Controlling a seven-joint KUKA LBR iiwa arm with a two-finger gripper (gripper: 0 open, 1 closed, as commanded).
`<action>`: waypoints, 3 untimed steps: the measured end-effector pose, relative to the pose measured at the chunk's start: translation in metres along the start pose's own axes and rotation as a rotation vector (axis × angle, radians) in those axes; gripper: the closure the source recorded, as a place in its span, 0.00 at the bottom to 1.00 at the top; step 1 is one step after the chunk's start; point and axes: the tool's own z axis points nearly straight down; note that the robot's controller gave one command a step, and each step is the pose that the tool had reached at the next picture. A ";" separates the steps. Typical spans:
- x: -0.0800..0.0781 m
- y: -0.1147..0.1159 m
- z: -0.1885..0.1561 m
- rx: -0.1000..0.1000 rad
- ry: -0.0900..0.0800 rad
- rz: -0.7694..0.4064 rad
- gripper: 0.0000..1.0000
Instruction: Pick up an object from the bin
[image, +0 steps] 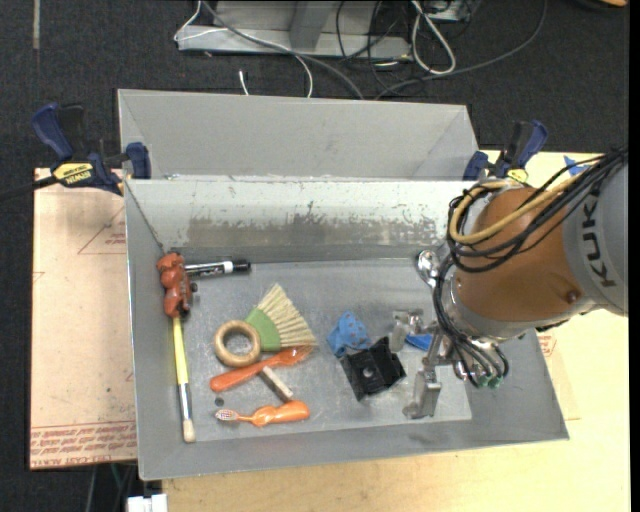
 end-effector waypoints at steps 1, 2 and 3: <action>-0.001 0.000 -0.001 0.000 -0.004 -0.001 0.00; -0.040 0.004 0.076 -0.001 -0.016 0.030 0.00; -0.046 0.004 0.067 0.000 -0.019 -0.020 0.00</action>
Offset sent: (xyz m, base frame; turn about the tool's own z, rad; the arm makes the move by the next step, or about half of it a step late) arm 0.0422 0.0048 -0.0951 0.0373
